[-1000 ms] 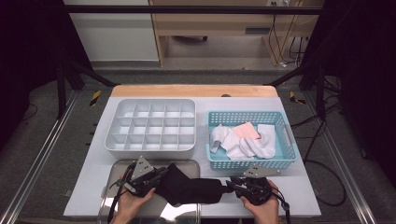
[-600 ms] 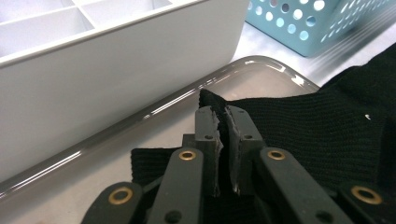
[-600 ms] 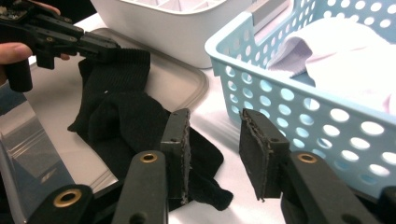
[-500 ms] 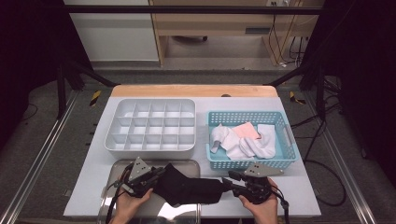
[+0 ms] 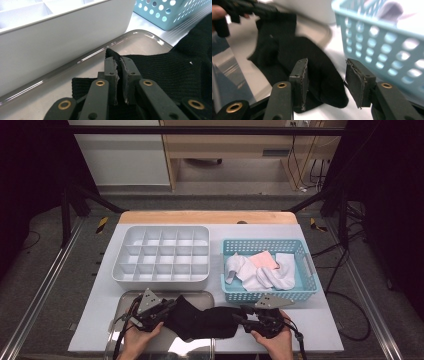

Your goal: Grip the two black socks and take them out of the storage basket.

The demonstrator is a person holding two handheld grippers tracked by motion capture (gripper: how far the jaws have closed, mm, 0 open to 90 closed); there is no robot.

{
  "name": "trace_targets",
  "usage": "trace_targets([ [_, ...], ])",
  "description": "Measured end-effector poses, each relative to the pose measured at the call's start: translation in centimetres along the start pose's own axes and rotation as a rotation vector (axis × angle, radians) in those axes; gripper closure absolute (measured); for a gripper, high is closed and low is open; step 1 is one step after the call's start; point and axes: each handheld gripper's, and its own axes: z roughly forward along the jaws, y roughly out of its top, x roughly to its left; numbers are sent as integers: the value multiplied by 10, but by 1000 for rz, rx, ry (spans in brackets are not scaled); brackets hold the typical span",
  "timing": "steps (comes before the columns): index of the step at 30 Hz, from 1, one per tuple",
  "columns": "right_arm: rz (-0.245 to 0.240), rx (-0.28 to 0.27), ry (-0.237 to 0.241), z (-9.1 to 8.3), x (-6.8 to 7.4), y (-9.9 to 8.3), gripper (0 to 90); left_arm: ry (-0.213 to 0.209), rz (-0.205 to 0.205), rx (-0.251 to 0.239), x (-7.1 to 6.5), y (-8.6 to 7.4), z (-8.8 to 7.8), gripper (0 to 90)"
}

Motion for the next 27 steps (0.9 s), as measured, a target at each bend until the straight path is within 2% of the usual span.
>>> trace_targets([
  [2,-7,34,14,4,0,-2,708,-2,0,-3,0,0,0,824],
  [4,-18,29,38,1,2,-1,838,-5,-6,-14,1,1,-4,824],
  [7,-15,-13,78,-14,9,4,858,-14,-20,-27,2,2,-10,824],
  [8,-2,-27,92,-20,10,5,859,-19,-29,-31,2,2,-12,824],
  [10,57,-27,99,-25,8,6,858,-24,-39,-32,4,4,-14,824],
  [12,143,13,63,-23,2,6,852,-22,-42,-29,4,4,-10,824],
  [14,189,61,4,-15,-4,5,834,-18,-32,-10,3,4,-3,822],
  [15,197,93,-39,-8,-8,4,807,-13,-26,-5,3,3,-1,820],
  [18,161,111,-98,4,-14,-1,702,4,-18,11,3,1,7,807],
  [20,109,95,-143,5,-13,-1,622,13,-28,6,4,1,7,776],
  [25,41,-12,-141,-12,-3,4,612,2,-55,-15,7,-1,-3,694],
  [27,40,-6,-109,-11,1,5,612,-6,-63,-11,7,-3,-5,687],
])
